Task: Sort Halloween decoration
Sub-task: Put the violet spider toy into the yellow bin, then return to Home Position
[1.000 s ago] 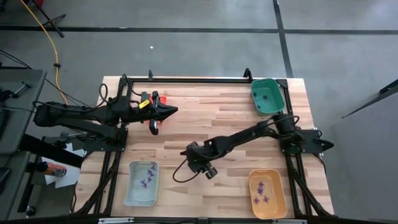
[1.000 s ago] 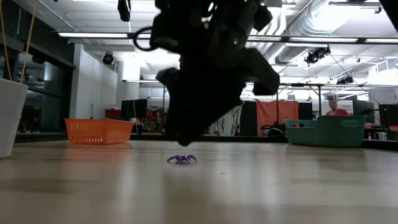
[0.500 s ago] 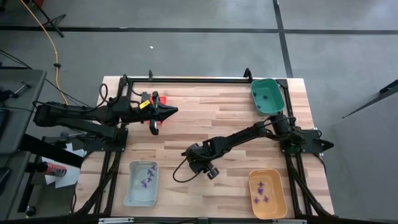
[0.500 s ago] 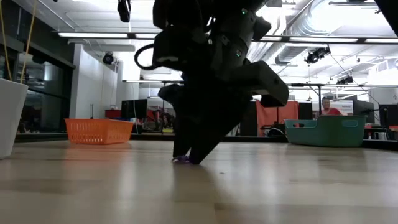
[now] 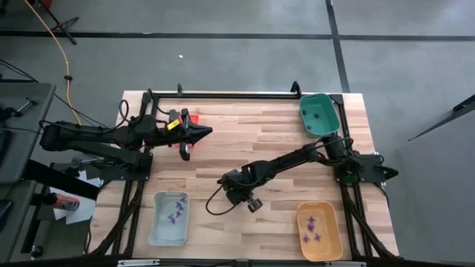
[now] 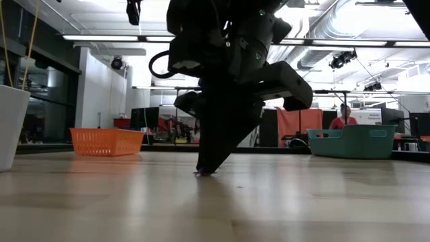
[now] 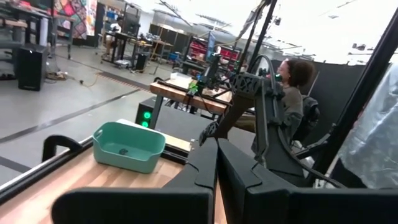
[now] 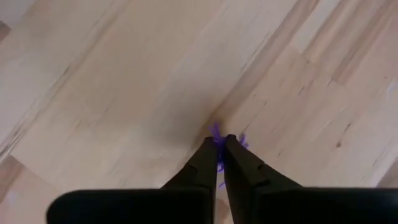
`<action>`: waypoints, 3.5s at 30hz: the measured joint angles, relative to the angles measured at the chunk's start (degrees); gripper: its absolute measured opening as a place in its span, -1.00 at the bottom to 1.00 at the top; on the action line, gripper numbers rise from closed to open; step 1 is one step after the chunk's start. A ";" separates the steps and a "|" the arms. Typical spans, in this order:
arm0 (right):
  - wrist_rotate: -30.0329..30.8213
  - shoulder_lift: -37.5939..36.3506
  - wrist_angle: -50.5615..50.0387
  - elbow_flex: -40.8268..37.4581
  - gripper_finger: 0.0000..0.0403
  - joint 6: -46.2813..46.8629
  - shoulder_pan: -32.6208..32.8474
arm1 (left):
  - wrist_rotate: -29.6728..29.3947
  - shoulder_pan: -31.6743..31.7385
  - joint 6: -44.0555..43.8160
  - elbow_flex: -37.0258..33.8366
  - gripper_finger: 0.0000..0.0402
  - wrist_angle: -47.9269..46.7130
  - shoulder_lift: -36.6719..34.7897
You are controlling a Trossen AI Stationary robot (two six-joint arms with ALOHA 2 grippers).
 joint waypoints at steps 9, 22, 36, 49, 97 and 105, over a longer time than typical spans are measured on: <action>0.75 -5.29 -9.42 -1.20 -0.99 4.21 -2.45 | -2.61 0.83 3.11 -0.02 -1.00 0.00 0.00; 0.82 -37.18 8.26 -40.61 -1.00 32.35 -5.22 | -2.61 3.12 3.87 -0.02 -1.00 -0.05 0.00; 5.41 -49.29 54.92 -43.16 -1.00 48.35 -13.91 | 4.18 3.05 6.46 -0.05 -1.00 -0.84 1.28; 5.09 -49.23 51.42 -33.40 -1.00 37.94 -17.64 | 3.93 3.00 7.41 -0.05 -1.00 -0.92 2.83; -2.65 -39.34 0.05 -33.73 -0.82 102.99 38.92 | 1.42 7.64 8.92 -0.05 -1.00 -6.01 2.82; -2.84 -39.25 -7.54 -33.73 -0.27 97.31 38.16 | 1.44 8.30 6.89 -0.05 -1.00 -6.03 2.82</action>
